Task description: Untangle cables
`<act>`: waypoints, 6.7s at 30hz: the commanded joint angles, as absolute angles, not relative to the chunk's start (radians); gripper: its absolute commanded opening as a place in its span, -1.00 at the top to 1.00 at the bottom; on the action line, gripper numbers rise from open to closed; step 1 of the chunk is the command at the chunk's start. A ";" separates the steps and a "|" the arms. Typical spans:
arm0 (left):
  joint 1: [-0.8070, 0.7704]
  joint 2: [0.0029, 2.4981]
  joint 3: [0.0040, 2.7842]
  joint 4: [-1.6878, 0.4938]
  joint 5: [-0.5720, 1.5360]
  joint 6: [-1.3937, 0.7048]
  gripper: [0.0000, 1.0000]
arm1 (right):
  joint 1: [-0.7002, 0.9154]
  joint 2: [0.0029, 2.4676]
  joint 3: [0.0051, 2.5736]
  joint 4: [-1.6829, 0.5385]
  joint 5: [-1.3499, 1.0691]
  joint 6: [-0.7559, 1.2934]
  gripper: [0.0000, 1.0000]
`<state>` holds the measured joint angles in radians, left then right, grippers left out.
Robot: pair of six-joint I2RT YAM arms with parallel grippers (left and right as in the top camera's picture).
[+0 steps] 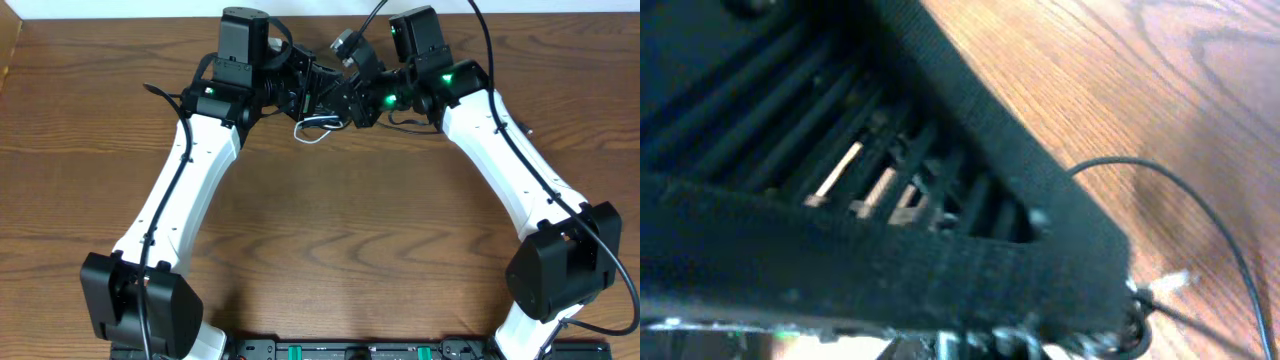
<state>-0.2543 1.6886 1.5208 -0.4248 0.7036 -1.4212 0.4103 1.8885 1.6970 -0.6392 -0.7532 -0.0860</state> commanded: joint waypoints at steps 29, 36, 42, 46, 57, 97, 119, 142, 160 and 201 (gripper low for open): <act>-0.187 1.658 1.542 -0.710 0.360 -1.251 0.85 | 0.316 1.646 1.692 -0.843 -0.804 -0.042 0.37; -0.186 1.658 1.542 -0.584 0.562 -1.390 0.85 | 0.311 1.766 1.692 -0.875 -0.949 -0.245 -0.26; -0.185 1.658 1.542 -0.543 0.593 -1.393 0.85 | 0.311 1.906 1.692 -0.871 -1.162 -0.418 -0.42; -0.176 1.658 1.542 -0.543 0.596 -1.394 0.85 | 0.305 1.966 1.692 -0.852 -1.203 -0.497 -0.43; -0.162 1.658 1.542 -0.532 0.595 -1.447 0.85 | 0.326 2.050 1.692 -0.739 -1.469 -0.615 -0.20; -0.162 1.659 1.542 -0.721 0.056 -1.485 0.85 | 0.401 1.781 1.694 -0.460 -1.563 -0.075 0.98; -0.162 1.660 1.542 -0.833 -0.046 -1.388 0.85 | 0.073 1.458 1.686 -0.223 -1.549 0.282 0.93; -0.162 1.390 1.542 -0.652 -0.014 -1.584 0.85 | 0.377 1.755 1.684 -0.778 -0.750 -0.055 -0.31; -0.162 1.396 1.542 -0.772 -0.213 -1.589 0.85 | 0.504 1.985 1.684 -0.767 -0.777 -0.076 -0.47; -0.162 1.136 1.543 -0.635 0.139 -0.626 0.85 | 0.582 2.016 1.680 -0.685 -0.738 -0.068 -0.45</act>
<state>-0.1654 1.1721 1.5265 -0.6590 0.1059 -0.6025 0.5861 2.0094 1.6825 -0.6930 -0.6926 -0.0757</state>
